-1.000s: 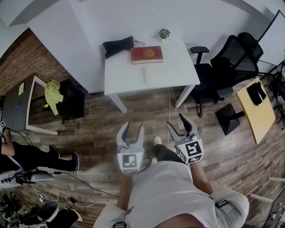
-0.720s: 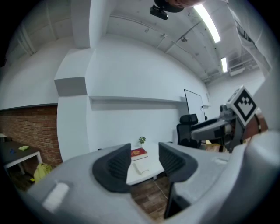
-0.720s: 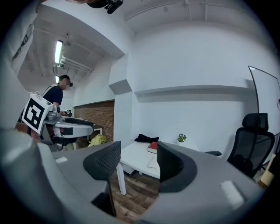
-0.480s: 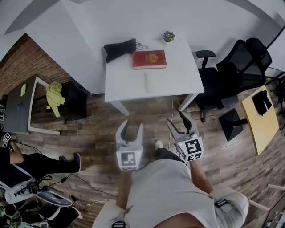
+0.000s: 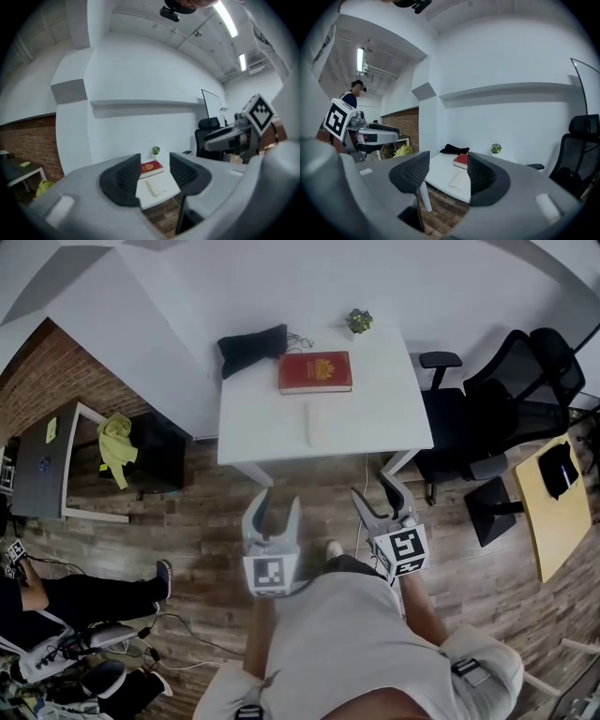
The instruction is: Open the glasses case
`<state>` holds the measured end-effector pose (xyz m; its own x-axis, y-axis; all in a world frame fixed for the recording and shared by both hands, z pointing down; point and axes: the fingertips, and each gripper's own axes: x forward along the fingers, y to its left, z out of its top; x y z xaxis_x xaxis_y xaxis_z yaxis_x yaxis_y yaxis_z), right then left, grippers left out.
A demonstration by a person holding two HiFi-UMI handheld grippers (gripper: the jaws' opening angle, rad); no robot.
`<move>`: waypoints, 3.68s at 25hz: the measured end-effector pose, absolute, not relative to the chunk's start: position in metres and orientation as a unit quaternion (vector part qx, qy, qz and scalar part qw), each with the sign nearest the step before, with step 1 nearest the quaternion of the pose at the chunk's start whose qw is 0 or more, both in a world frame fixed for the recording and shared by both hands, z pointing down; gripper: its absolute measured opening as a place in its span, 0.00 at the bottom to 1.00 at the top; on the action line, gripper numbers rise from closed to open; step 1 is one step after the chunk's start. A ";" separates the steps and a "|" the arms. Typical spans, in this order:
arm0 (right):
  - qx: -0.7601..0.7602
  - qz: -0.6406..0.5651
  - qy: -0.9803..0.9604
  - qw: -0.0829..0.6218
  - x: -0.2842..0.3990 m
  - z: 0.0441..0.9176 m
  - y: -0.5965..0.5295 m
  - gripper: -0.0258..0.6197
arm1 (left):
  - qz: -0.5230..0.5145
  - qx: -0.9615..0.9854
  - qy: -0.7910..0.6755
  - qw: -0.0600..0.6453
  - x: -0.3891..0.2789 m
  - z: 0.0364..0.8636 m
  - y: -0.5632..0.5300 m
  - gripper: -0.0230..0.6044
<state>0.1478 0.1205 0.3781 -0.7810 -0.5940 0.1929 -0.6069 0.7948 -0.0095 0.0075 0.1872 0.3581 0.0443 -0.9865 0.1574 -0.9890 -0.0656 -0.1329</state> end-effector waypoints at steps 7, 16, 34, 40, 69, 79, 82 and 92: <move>0.304 0.036 -0.947 0.094 0.136 0.380 0.095 0.43 | 0.106 0.716 -0.690 0.004 0.000 0.359 0.163 0.34; 0.297 0.034 -0.949 0.100 0.121 0.381 0.066 0.43 | 0.104 0.718 -0.688 0.008 -0.009 0.364 0.132 0.33; 0.328 0.044 -0.937 0.115 0.069 0.392 -0.002 0.43 | 0.094 0.737 -0.669 0.007 -0.069 0.370 0.053 0.33; 0.350 0.051 -0.927 0.125 0.052 0.398 -0.028 0.43 | 0.100 0.753 -0.650 0.021 -0.088 0.375 0.024 0.33; 0.424 0.098 -0.871 0.230 -0.005 0.488 -0.094 0.43 | 0.126 0.840 -0.525 0.055 -0.141 0.461 -0.078 0.33; 0.394 0.128 -0.868 0.273 -0.018 0.532 -0.107 0.43 | 0.154 0.850 -0.498 0.076 -0.135 0.500 -0.098 0.32; 0.380 0.139 -0.868 0.287 -0.020 0.548 -0.109 0.43 | 0.163 0.851 -0.492 0.083 -0.134 0.510 -0.104 0.32; 0.366 0.175 -0.860 0.309 -0.018 0.586 -0.123 0.43 | 0.201 0.851 -0.471 0.114 -0.127 0.555 -0.123 0.32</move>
<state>-0.0180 -0.1225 0.5861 -0.5412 -0.5211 0.6600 -0.7374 0.6713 -0.0747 -0.1267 -0.1229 0.5552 0.4752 -0.7566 0.4491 -0.8479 -0.5301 0.0041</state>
